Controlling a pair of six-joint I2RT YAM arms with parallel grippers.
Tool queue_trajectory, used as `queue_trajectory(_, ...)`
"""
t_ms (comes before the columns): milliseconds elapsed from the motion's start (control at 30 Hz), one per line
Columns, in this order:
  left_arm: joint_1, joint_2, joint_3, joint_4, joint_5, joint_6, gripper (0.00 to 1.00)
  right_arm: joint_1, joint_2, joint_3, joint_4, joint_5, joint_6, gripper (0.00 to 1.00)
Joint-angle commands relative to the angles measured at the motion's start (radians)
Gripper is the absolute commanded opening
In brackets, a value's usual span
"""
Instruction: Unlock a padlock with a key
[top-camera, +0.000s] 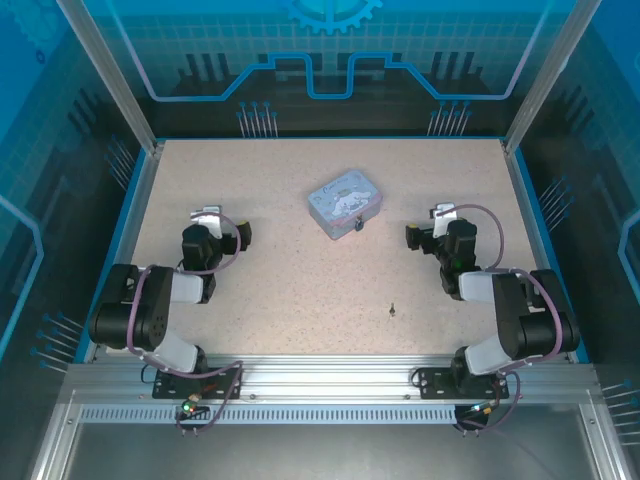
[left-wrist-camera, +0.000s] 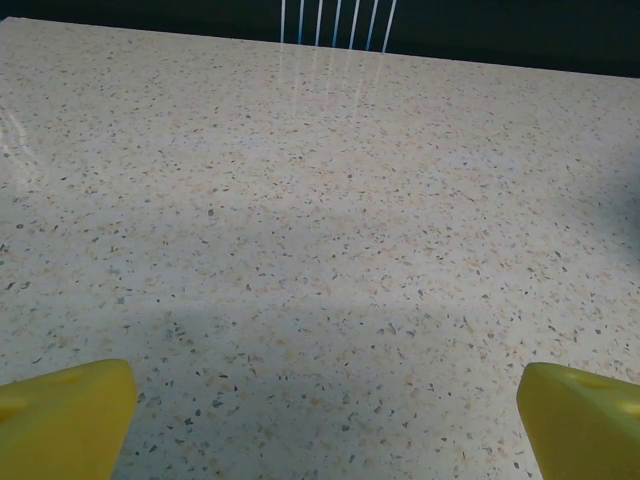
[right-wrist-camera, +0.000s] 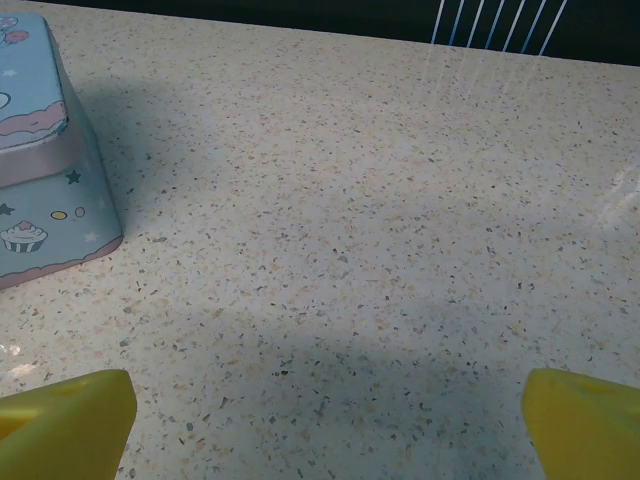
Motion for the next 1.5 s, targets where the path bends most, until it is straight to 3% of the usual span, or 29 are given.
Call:
queue_trajectory(0, 0.006, 0.001, 0.017, 0.003, 0.039, 0.026, 0.99, -0.002, 0.007, 0.006, 0.028, 0.016, 0.007, 1.00)
queue_trajectory(600, 0.009, -0.005, 0.006, 0.020, -0.004, 0.006, 0.99, -0.008, 0.000, 0.013, 0.019, 0.014, 0.015, 1.00)
queue_trajectory(667, 0.008, -0.064, -0.021, 0.027, -0.016, 0.008, 0.99, -0.014, -0.055, 0.061, -0.107, 0.056, 0.041, 1.00)
queue_trajectory(767, 0.004, -0.239, -0.037, -0.093, -0.055, -0.002, 0.99, -0.052, -0.142, 0.233, -0.547, 0.064, 0.129, 1.00)
queue_trajectory(800, 0.004, -0.298, -0.033, -0.144, -0.066, -0.007, 0.99, -0.058, -0.161, 0.265, -0.621, 0.055, 0.145, 1.00)
queue_trajectory(933, 0.004, -0.517, 0.084, -0.532, -0.074, -0.112, 0.99, -0.053, -0.239, 0.357, -0.884, 0.002, 0.248, 1.00)
queue_trajectory(1033, 0.004, -0.584, 0.179, -0.755, -0.030, -0.256, 0.99, -0.019, -0.285, 0.401, -1.041, -0.074, 0.321, 1.00)
queue_trajectory(1167, 0.004, -0.628, 0.252, -0.931, 0.108, -0.378, 0.99, 0.096, -0.336, 0.408, -1.204, -0.088, 0.408, 1.00)
queue_trajectory(1267, -0.005, -0.665, 0.228, -0.943, 0.166, -0.475, 0.99, 0.209, -0.356, 0.399, -1.333, -0.045, 0.478, 0.98)
queue_trajectory(1467, -0.044, -0.648, 0.152, -0.836, 0.281, -0.599, 0.99, 0.380, -0.399, 0.303, -1.440, -0.071, 0.673, 0.80)
